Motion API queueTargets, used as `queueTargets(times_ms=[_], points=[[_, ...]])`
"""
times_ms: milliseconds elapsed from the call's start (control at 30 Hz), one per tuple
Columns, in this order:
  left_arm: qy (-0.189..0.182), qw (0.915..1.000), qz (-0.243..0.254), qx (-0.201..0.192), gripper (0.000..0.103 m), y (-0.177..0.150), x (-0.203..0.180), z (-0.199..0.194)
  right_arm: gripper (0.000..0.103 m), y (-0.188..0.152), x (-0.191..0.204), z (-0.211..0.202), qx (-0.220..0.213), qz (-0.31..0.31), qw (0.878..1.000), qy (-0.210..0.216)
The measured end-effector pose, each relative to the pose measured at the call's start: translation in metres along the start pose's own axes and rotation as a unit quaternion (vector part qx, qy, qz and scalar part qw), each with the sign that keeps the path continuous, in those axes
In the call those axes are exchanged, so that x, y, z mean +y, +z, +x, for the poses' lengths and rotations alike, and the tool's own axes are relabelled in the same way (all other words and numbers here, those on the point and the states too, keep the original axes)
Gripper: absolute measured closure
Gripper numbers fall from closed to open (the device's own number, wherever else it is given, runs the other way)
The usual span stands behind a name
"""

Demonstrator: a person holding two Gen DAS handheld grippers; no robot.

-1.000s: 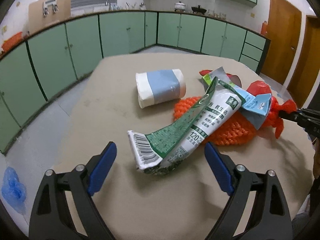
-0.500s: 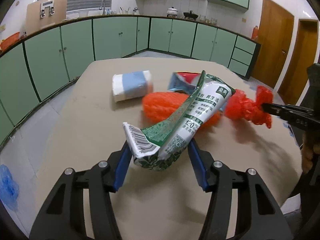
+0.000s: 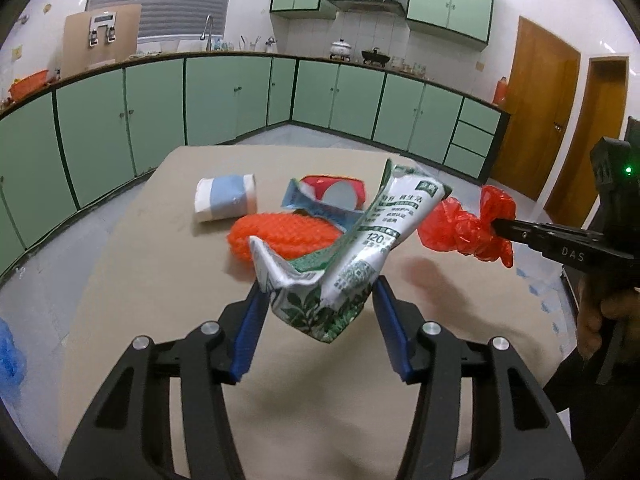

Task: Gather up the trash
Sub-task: 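Carry both items to the black bin and open both tools to drop them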

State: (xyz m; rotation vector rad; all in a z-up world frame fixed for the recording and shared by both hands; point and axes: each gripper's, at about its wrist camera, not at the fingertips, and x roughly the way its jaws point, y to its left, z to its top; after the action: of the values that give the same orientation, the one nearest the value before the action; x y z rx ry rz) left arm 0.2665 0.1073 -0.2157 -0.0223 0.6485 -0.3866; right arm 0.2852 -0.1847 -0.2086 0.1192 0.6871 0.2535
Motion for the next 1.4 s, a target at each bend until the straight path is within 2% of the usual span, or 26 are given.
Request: queueTargets(times_ms=[167, 233, 433, 600, 900, 1067, 1400], points=[[-0.008, 0.9999, 0.005, -0.008, 0.054, 0.002, -0.018, -0.009, 0.101, 0.000, -0.007, -0.024, -0.011, 0.003, 1.000, -0.005], [-0.009, 0.9998, 0.016, -0.002, 0.059, 0.000, -0.027, -0.008, 0.101, -0.004, -0.010, -0.031, -0.013, 0.005, 1.000, -0.010], [-0.016, 0.9996, 0.012, 0.021, 0.061, -0.030, -0.033, 0.006, 0.101, -0.014, -0.021, -0.040, -0.006, 0.020, 1.000, -0.014], [-0.016, 0.9997, 0.016, 0.007, 0.062, -0.037, -0.045, -0.007, 0.101, -0.014, -0.023, -0.049, -0.012, 0.020, 1.000, -0.015], [-0.028, 0.9981, 0.032, -0.045, 0.063, -0.004, -0.069, -0.042, 0.101, -0.010, -0.028, -0.076, -0.037, 0.018, 0.999, -0.018], [-0.042, 0.9963, 0.046, -0.058, 0.063, 0.008, -0.090, -0.046, 0.101, -0.013, -0.045, -0.103, -0.052, 0.025, 0.998, -0.033], [-0.112, 0.9871, 0.092, -0.068, 0.063, 0.028, -0.175, -0.027, 0.101, -0.028, -0.102, -0.166, -0.078, 0.058, 0.991, -0.094]])
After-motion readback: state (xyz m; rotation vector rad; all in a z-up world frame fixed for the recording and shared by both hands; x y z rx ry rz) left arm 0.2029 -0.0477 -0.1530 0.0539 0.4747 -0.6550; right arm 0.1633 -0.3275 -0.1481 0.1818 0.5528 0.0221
